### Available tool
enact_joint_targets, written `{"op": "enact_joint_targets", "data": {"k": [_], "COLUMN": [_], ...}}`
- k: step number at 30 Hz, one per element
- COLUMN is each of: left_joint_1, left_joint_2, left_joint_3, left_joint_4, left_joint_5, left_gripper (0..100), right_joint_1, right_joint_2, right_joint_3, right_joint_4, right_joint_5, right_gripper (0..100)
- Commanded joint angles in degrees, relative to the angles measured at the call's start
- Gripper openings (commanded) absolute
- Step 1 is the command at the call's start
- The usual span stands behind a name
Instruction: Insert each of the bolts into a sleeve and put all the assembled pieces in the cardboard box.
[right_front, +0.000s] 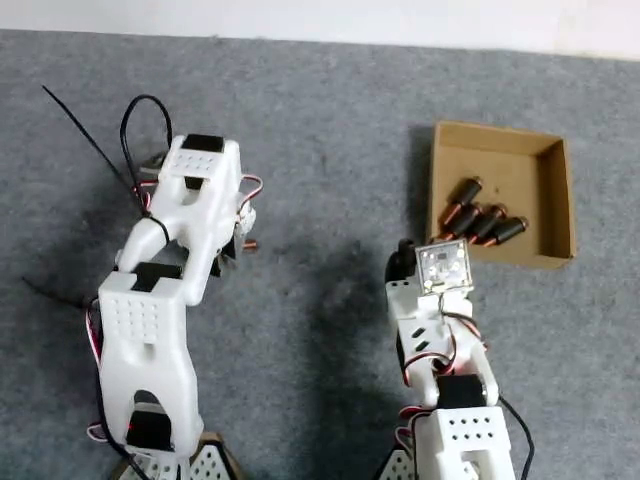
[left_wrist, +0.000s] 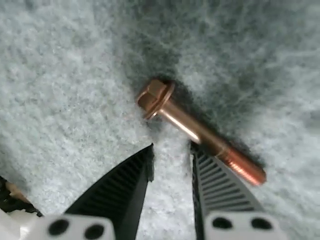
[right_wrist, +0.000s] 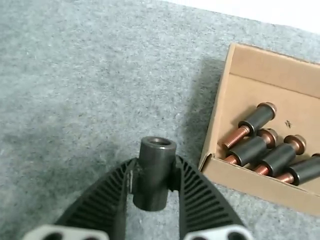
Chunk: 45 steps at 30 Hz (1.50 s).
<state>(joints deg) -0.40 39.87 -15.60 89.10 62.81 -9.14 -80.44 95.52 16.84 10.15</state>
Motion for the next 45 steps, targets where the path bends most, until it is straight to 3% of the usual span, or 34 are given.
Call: {"op": "enact_joint_targets", "data": {"k": [1, 8, 19, 32, 45], "left_joint_1": [-0.66, -0.57, -1.01, -5.58, -5.41], "left_joint_2": [-4.88, -11.74, -11.82, -11.82, -11.82], "left_joint_3": [-0.48, -0.31, -0.04, 11.38, 17.45], "left_joint_4": [-2.9, -2.81, -4.31, -18.99, -25.23], "left_joint_5": [0.18, 0.26, 0.35, 0.26, 0.44], "left_gripper": [13, 13, 14, 13, 13], "right_joint_1": [0.22, 0.22, 0.22, 0.22, 0.22], "right_joint_2": [-1.01, -1.01, -1.01, -1.01, -1.01], "right_joint_3": [-0.13, -0.13, -0.13, -0.13, -0.13], "right_joint_4": [-1.45, -1.45, -1.45, -1.45, -1.45], "right_joint_5": [0.44, 0.44, 0.44, 0.44, 0.44], "right_gripper": [0.9, 0.9, 0.9, 0.9, 0.9]}}
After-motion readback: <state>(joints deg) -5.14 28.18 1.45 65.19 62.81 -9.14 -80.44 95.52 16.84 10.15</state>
